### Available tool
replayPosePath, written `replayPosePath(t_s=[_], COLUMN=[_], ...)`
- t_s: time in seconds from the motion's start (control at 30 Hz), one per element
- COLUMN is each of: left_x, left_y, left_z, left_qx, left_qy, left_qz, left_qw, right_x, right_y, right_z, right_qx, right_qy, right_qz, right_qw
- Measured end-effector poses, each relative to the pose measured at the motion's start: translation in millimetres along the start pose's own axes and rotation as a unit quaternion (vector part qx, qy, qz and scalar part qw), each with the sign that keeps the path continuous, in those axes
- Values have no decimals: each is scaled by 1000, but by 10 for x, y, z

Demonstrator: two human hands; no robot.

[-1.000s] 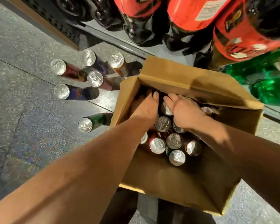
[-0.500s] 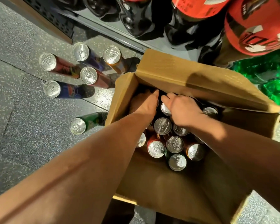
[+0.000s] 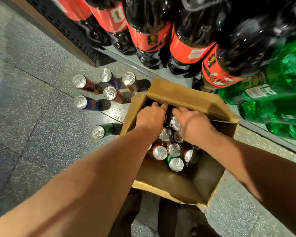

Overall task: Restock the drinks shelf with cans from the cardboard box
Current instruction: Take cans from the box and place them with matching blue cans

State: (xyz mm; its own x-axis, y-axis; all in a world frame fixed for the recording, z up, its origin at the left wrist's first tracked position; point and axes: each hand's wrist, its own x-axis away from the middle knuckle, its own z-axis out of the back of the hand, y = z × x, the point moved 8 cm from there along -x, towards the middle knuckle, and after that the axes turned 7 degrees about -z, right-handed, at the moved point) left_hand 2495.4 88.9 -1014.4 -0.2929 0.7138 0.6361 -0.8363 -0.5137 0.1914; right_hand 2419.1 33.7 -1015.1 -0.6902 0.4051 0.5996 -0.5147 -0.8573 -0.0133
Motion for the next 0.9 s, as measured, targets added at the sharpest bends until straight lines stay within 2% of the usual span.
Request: replayPosePath(t_s=[0.27,0.4,0.6,0.77,0.9], left_x=[758,1160,1732,2338,2862], left_y=[184,162,76,-6,3], left_z=[833,1201,1831,2539,3111], left_qx=[1,7,65,104,142], left_qy=[32,45,53,129,175], left_qz=[-25,-29,-39,-60,-80], left_qw=[999,999,996,984,971], right_x=[656,1054,1652,2155,2590], right_y=[110,96,-34,-26,4], right_z=[825,1348,2100,2788,3370], right_qx=[19,-52,-119,-203,-303], right_qy=[39,28,92,164,218], right_qz=[-4,27,-9,-67,-118], right_qw=[999,998,989,963,920])
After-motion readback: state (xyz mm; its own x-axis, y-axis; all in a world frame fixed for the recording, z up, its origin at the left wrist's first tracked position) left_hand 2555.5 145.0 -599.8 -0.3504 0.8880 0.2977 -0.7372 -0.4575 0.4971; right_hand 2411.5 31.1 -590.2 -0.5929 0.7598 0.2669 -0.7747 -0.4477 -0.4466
